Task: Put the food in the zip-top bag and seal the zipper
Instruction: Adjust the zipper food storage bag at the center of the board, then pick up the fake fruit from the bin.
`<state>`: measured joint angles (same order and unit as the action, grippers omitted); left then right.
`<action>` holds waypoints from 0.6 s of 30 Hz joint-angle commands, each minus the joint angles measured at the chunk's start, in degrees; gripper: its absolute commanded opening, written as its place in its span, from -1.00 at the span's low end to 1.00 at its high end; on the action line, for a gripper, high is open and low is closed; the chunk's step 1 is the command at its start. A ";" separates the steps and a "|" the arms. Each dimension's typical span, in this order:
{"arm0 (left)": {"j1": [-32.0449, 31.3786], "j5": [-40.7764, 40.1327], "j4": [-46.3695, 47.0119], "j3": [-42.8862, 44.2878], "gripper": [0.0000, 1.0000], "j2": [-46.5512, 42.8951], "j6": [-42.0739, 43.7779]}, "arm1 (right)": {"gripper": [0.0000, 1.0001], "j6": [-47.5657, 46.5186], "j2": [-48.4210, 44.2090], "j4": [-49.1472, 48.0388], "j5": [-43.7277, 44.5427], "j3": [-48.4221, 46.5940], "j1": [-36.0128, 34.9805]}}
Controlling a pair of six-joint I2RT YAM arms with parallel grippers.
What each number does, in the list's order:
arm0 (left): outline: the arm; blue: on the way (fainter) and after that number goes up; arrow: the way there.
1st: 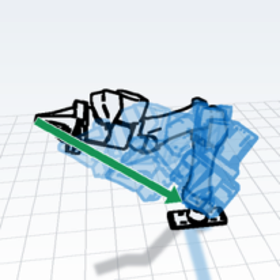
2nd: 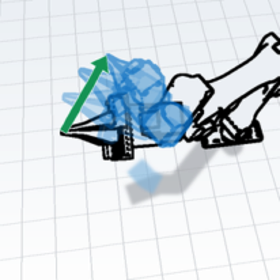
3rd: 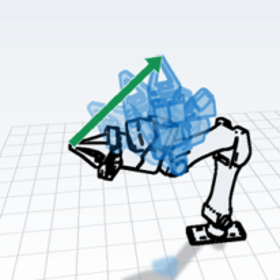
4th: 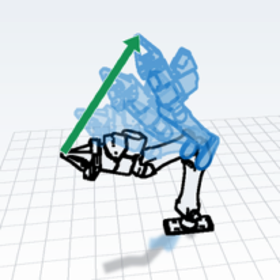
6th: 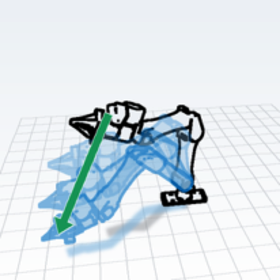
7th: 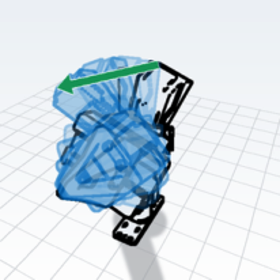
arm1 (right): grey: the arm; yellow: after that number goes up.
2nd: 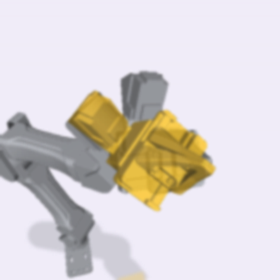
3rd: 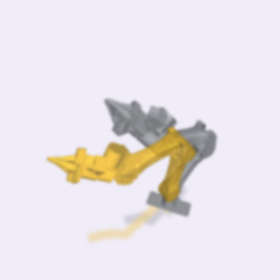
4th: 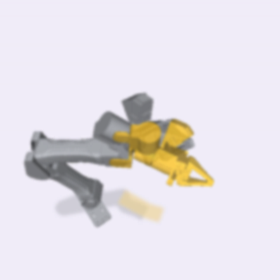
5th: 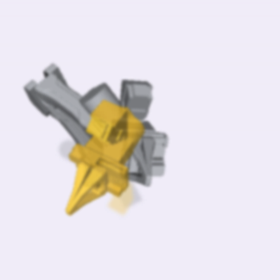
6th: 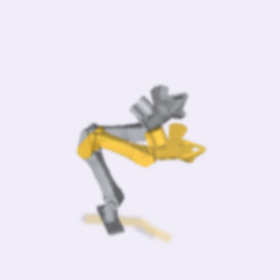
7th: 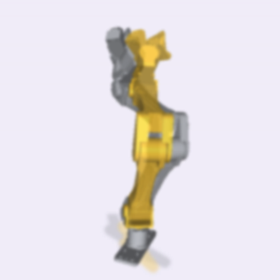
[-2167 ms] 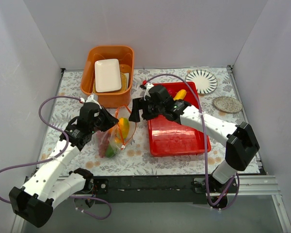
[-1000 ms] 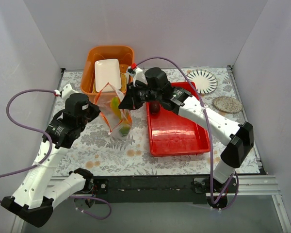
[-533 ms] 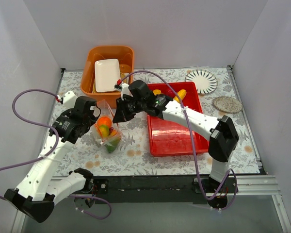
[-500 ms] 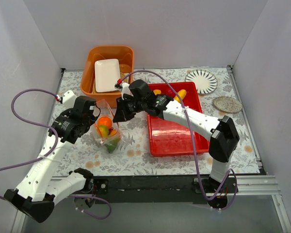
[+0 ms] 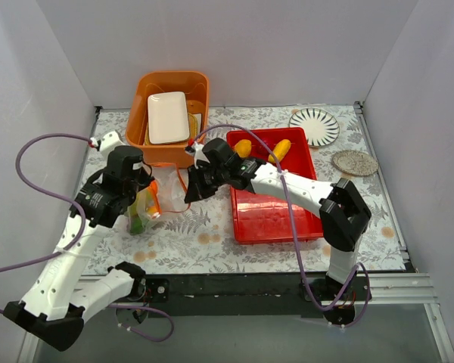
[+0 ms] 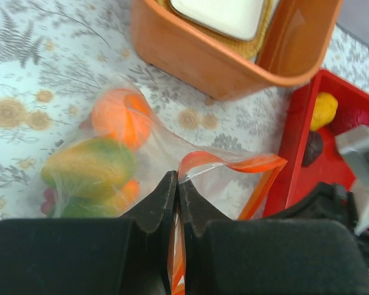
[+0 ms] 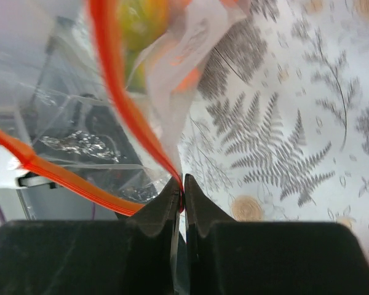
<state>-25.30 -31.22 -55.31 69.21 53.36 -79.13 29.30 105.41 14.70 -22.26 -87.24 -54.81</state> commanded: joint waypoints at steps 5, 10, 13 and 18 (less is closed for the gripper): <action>0.07 18.55 8.72 -6.54 -1.00 5.60 3.20 | -0.39 0.23 -3.27 -0.38 5.03 8.66 2.68; 0.07 25.23 12.94 -11.73 -1.00 7.02 0.83 | 0.39 -1.87 -8.09 1.21 10.04 11.04 4.62; 0.07 26.30 14.17 -12.34 -1.00 6.40 -0.06 | 0.46 -2.84 -11.70 2.17 11.80 11.13 6.02; 0.07 25.95 14.35 -11.99 -1.00 5.79 -0.06 | 0.77 -5.83 -17.16 3.67 19.25 12.10 10.75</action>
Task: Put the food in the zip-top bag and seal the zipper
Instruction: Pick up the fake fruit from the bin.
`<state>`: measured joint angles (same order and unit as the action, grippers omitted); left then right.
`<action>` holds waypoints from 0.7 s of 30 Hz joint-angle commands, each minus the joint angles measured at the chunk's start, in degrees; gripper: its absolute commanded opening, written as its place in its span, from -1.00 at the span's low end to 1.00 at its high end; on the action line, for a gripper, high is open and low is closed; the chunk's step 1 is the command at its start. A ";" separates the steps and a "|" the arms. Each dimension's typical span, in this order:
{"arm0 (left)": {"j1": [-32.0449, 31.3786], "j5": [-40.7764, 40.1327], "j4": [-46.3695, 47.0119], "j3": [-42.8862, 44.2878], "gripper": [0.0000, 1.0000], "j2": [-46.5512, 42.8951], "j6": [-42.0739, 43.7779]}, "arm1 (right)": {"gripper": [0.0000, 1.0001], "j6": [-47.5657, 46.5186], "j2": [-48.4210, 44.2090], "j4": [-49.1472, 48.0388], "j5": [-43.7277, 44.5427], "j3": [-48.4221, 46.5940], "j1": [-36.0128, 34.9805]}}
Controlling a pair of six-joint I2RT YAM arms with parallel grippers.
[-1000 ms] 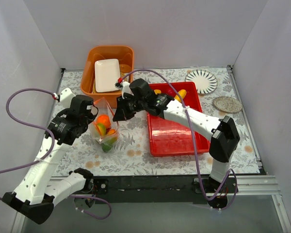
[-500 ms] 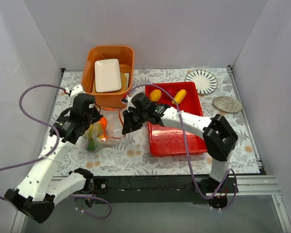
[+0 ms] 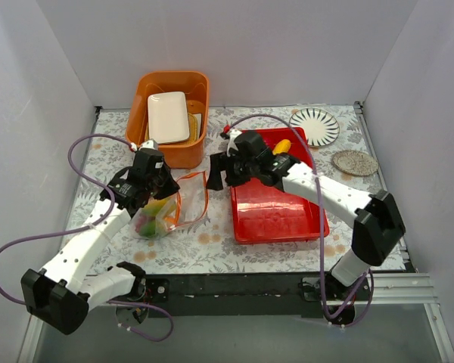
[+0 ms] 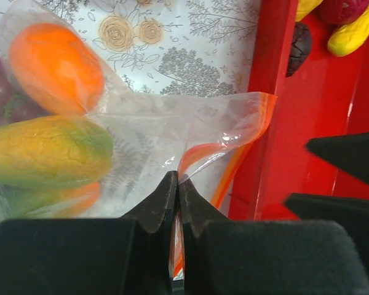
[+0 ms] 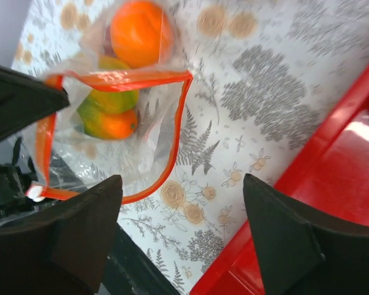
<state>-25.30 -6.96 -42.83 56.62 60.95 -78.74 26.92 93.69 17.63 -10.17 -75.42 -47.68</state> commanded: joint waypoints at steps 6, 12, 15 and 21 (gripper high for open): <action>0.07 2.21 2.31 0.68 -1.00 -2.68 -0.36 | 0.85 -5.55 -0.54 4.42 5.08 -2.01 13.38; 0.07 2.48 2.22 0.95 -1.00 -2.85 -0.80 | 0.81 -7.49 8.25 4.96 1.39 -6.31 18.05; 0.07 2.57 2.31 0.77 -1.00 -3.12 -1.24 | 0.79 -8.19 11.68 4.70 -1.58 -7.98 19.46; 0.07 2.22 1.70 0.51 -1.00 -3.47 -1.24 | 0.78 -9.60 15.90 2.86 -5.01 -8.78 20.43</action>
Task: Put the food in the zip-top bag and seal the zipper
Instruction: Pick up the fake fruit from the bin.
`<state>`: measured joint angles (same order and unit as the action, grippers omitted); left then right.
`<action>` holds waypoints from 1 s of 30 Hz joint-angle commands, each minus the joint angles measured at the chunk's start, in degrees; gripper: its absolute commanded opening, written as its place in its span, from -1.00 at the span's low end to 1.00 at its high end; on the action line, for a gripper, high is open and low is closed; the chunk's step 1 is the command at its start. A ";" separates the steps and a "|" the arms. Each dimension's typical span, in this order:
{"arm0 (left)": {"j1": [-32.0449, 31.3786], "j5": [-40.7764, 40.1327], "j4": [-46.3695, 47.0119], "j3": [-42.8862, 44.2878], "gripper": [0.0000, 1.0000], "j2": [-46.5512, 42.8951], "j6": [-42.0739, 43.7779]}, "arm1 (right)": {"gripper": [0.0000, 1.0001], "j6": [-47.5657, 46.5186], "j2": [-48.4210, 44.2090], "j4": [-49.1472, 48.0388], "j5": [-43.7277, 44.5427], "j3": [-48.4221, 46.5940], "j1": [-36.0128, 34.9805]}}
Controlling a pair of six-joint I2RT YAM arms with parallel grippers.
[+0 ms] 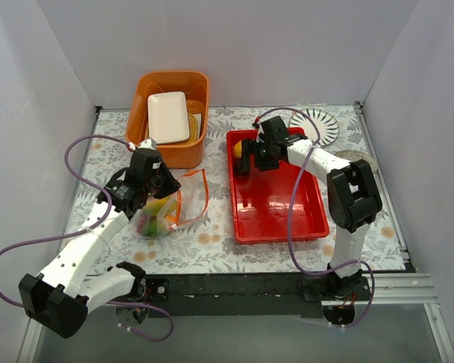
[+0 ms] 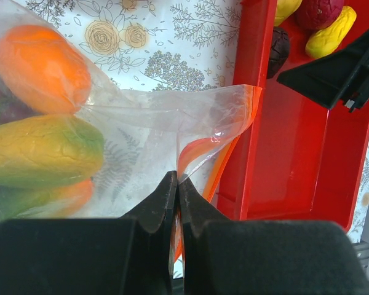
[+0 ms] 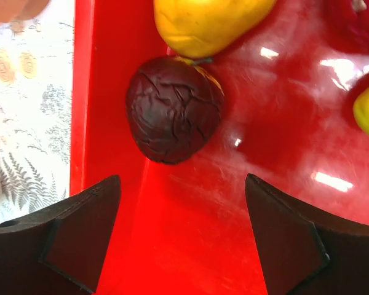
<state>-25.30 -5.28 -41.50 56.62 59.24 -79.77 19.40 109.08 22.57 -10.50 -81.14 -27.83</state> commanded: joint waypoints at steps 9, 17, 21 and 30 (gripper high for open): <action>0.07 0.62 0.36 0.24 -1.00 -2.11 -0.12 | 0.77 -2.61 4.03 -3.76 -6.55 -3.93 1.11; 0.07 0.45 0.01 -0.02 -1.00 -2.73 -0.13 | 0.76 -3.05 7.20 -7.10 -8.66 -5.16 2.70; 0.07 0.18 -0.16 -0.02 -1.00 -2.64 0.31 | 0.67 -3.14 7.90 -7.54 -9.53 -5.08 2.79; 0.07 0.36 0.01 -0.37 -1.00 -2.38 0.31 | 0.81 -2.88 7.37 -9.56 -9.71 -5.51 3.05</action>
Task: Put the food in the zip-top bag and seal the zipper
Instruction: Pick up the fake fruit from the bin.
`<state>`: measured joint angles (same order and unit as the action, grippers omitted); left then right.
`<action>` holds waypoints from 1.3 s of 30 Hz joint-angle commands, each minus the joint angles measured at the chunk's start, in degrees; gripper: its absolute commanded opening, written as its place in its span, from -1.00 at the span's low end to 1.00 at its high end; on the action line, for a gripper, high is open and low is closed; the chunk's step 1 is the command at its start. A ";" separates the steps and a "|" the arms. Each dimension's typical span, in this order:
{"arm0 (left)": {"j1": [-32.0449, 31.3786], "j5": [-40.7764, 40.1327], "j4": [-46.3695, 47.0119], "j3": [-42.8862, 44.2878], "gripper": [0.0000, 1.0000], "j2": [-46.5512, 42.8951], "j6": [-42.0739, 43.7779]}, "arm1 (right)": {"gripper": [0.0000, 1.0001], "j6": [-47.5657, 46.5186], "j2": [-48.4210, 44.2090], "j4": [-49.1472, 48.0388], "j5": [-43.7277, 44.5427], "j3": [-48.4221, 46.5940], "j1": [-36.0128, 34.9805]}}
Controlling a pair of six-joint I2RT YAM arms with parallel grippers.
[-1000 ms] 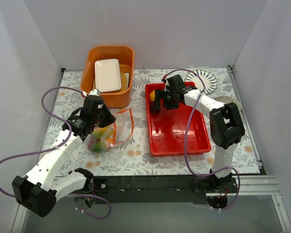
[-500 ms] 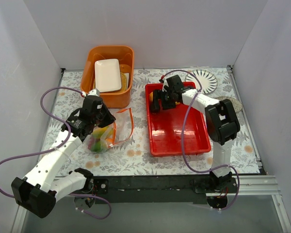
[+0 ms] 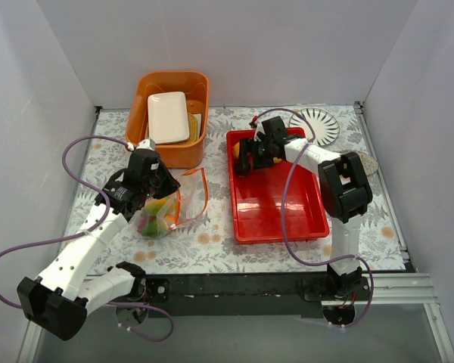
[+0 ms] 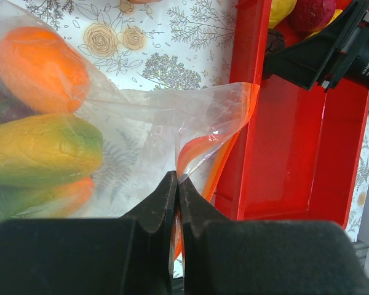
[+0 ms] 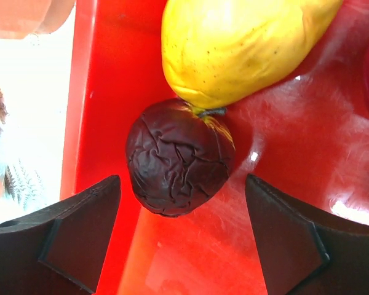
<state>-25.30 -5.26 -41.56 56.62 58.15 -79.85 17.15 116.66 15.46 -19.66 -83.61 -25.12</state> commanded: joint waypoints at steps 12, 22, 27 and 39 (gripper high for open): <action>0.07 -0.63 -0.89 -0.98 -1.00 -2.51 0.31 | 0.53 -1.15 2.87 0.53 -0.73 -5.25 0.43; 0.07 0.07 -0.80 -0.38 -1.00 -2.34 0.14 | 0.12 -1.59 1.03 0.09 -0.99 -1.38 0.43; 0.07 0.07 -0.45 -0.11 -1.00 -2.52 0.31 | -0.01 -2.03 -2.13 -0.52 -1.08 1.78 0.43; 0.07 1.13 0.34 -0.72 -1.00 -1.81 0.14 | -0.14 0.87 -15.93 -2.72 -2.22 13.64 0.43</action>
<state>-25.30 -5.06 -41.87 55.81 57.04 -79.90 16.60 106.83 14.83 -20.45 -72.51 -24.86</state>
